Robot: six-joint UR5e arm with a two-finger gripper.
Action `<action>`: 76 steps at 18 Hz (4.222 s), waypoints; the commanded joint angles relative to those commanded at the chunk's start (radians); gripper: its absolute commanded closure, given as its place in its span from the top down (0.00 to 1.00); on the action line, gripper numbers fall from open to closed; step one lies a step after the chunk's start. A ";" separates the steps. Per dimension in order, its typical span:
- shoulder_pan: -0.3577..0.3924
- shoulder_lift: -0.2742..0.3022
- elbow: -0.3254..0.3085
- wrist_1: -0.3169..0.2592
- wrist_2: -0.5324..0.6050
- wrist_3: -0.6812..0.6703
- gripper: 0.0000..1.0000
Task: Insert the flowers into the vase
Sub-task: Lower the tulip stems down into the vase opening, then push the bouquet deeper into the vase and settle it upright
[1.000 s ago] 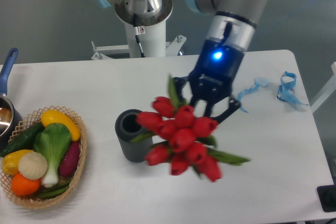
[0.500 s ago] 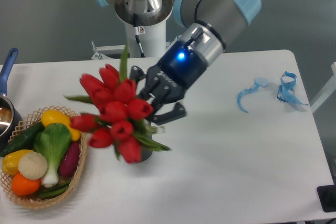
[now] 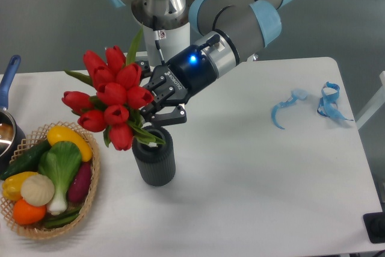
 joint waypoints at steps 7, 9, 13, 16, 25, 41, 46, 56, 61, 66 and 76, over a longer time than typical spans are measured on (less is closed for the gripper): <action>0.028 0.000 -0.045 -0.002 0.000 0.000 0.27; 0.026 -0.003 -0.046 -0.002 0.000 0.000 0.27; 0.017 -0.009 -0.046 -0.002 0.000 0.000 0.27; 0.014 -0.011 -0.046 -0.002 0.000 0.000 0.27; 0.034 -0.069 -0.063 -0.003 0.011 0.002 0.32; 0.051 -0.103 -0.152 -0.003 0.018 0.100 0.32; 0.054 -0.133 -0.166 -0.003 0.020 0.152 0.32; 0.069 -0.138 -0.192 -0.005 0.020 0.196 0.35; 0.077 -0.133 -0.178 -0.003 0.021 0.216 0.83; 0.080 -0.127 -0.192 -0.003 0.053 0.225 0.95; 0.083 -0.065 -0.213 -0.005 0.202 0.304 1.00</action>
